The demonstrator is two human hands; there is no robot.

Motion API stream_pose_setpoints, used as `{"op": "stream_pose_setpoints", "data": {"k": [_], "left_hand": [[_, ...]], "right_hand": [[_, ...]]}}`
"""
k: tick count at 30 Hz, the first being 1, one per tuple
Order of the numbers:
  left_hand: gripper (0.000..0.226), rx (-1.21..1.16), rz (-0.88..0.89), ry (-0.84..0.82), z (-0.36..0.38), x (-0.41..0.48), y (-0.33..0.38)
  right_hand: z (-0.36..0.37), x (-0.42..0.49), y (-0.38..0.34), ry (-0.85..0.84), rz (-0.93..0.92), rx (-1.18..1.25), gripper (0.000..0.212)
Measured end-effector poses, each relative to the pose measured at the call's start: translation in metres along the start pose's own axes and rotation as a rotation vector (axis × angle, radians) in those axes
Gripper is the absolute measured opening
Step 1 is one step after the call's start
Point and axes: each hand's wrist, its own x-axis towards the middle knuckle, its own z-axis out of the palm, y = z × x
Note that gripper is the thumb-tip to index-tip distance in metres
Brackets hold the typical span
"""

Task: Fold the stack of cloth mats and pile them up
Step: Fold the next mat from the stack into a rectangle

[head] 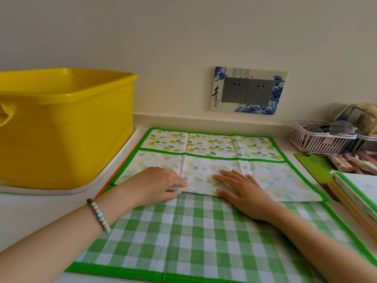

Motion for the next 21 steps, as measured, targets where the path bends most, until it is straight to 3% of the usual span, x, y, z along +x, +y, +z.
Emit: {"op": "stream_pose_setpoints", "data": {"k": [4,8,15,21], "left_hand": [[0.037,0.06,-0.009,0.004,0.0,-0.001,0.001],[0.036,-0.022,-0.117,0.035,-0.002,-0.003,-0.004],[0.033,-0.232,-0.134,0.008,-0.016,-0.007,-0.011],[0.023,-0.509,-0.109,-0.243,-0.058,-0.013,0.0]], "right_hand": [[-0.006,-0.004,0.005,-0.04,-0.042,-0.008,0.068],[-0.02,-0.011,0.013,-0.031,-0.065,-0.046,0.05],[-0.048,-0.037,0.024,0.063,0.005,-0.024,0.033],[-0.088,-0.049,0.02,-0.202,0.01,0.16,0.028]]}}
